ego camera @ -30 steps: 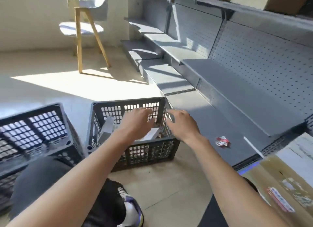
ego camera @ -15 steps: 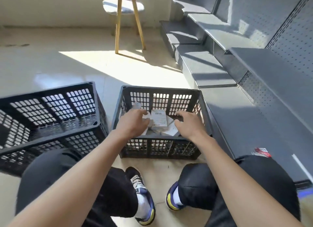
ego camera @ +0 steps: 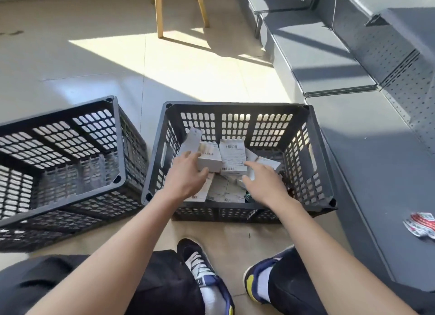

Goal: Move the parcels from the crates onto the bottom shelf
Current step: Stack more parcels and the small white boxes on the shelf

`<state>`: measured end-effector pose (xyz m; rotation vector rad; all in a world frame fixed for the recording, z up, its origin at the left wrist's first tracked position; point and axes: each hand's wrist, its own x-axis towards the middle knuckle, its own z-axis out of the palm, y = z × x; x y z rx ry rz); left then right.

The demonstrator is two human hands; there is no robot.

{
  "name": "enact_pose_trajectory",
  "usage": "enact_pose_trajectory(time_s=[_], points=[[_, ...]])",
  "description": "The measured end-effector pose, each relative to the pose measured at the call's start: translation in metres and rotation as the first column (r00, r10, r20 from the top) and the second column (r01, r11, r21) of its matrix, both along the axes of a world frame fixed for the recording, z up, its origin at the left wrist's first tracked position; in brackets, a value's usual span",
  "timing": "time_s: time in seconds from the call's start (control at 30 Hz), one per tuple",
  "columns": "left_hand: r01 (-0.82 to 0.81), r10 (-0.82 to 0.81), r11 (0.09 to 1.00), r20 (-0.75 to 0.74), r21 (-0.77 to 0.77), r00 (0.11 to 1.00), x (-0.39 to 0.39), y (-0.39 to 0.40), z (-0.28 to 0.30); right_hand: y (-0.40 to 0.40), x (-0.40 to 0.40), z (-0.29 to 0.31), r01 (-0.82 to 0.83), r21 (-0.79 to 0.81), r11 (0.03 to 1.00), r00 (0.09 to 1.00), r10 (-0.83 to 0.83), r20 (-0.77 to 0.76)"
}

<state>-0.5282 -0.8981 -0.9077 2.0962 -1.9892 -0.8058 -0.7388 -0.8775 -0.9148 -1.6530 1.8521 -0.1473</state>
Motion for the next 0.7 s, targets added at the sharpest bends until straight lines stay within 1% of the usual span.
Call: enact_pose_trajectory(time_s=[0.17, 0.33, 0.53, 0.7], points=[[-0.047, 0.045, 0.997, 0.034, 0.054, 0.998, 0.019, -0.038, -0.038, -0.032, 0.022, -0.037, -0.035, 0.041, 0.999, 0.999, 0.035, 0.021], [-0.04, 0.035, 0.993, 0.044, 0.11, 0.998, 0.025, -0.059, -0.069, -0.055, 0.04, -0.067, -0.107, 0.064, 0.992, 0.994, 0.106, 0.014], [0.029, -0.038, 0.997, 0.112, 0.074, 0.993, 0.024, -0.068, -0.097, -0.088, 0.067, -0.096, -0.183, 0.085, 0.979, 0.982, 0.186, -0.026], [0.047, -0.05, 0.999, 0.141, 0.02, 0.989, 0.036, -0.068, -0.119, -0.109, 0.091, -0.116, -0.234, 0.065, 0.97, 0.971, 0.236, -0.025]])
